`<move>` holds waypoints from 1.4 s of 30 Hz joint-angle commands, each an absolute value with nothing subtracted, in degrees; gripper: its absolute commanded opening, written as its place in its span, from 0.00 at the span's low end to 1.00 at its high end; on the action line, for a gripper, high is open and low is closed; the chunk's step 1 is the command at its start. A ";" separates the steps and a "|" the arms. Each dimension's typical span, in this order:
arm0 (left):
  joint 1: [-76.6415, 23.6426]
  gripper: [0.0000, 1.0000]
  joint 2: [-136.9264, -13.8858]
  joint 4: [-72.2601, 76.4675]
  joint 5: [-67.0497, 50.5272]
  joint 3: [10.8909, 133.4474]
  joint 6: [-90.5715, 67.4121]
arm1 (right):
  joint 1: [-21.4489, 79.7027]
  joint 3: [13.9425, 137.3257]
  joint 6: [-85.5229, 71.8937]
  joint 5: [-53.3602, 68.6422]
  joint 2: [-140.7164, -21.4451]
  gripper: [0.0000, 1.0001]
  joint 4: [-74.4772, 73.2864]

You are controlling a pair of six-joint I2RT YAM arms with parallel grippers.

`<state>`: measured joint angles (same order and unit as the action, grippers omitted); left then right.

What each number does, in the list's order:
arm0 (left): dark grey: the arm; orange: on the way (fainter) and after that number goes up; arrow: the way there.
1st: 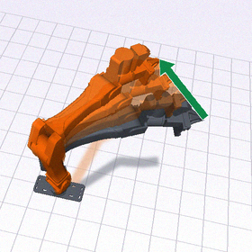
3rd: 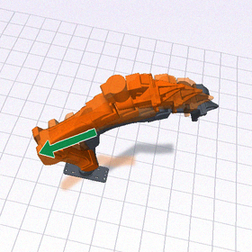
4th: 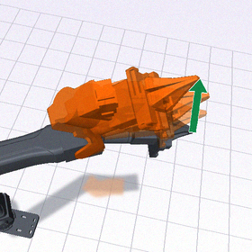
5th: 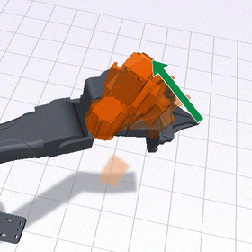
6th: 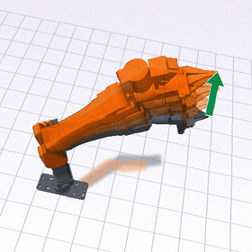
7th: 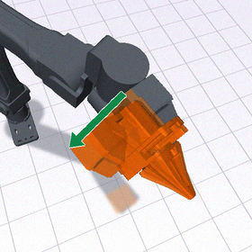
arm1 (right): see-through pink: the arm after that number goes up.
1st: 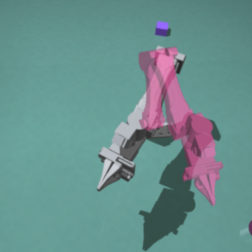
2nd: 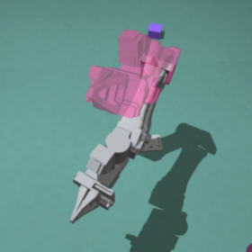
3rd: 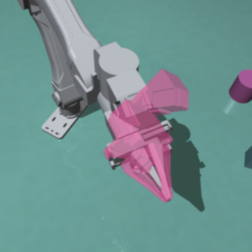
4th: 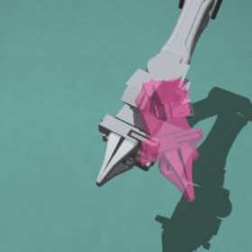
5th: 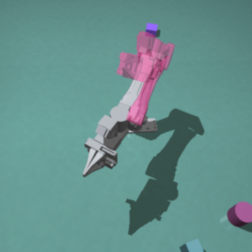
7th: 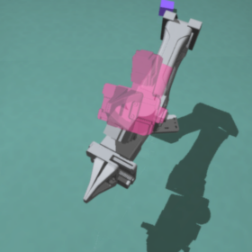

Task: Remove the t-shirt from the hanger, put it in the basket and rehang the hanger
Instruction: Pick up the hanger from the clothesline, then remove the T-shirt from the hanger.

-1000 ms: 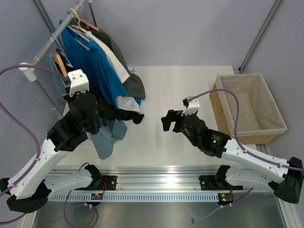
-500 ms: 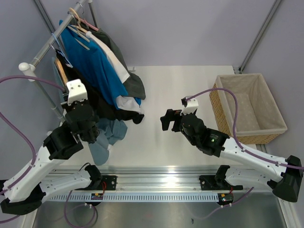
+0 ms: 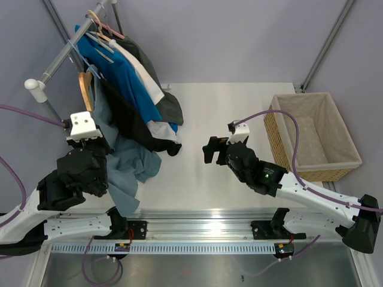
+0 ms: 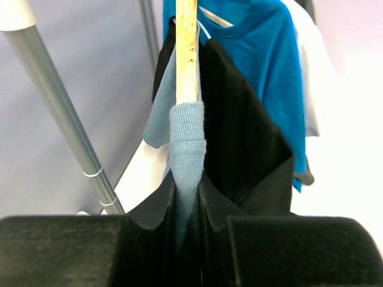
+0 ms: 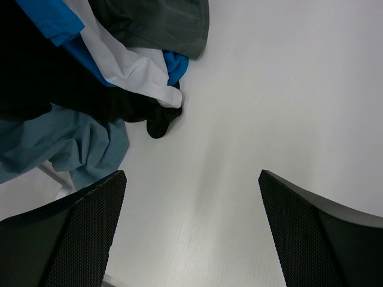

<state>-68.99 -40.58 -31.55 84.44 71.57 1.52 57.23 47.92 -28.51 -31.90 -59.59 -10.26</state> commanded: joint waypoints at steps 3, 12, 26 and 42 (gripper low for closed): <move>-71.36 0.00 -39.82 -27.77 86.92 73.03 1.67 | 57.66 51.33 -27.60 -35.51 -60.64 1.00 -11.77; -76.73 0.00 -38.76 -27.86 86.66 70.67 -2.37 | 57.66 51.50 -27.69 -34.98 -60.73 0.99 -11.95; -76.64 0.00 -37.00 -27.95 87.89 63.02 -15.29 | 57.66 53.09 -27.16 -37.35 -64.07 0.99 -13.10; -76.64 0.00 -35.07 -38.75 71.56 52.64 -43.75 | 57.66 53.52 -26.72 -37.71 -64.60 0.99 -13.27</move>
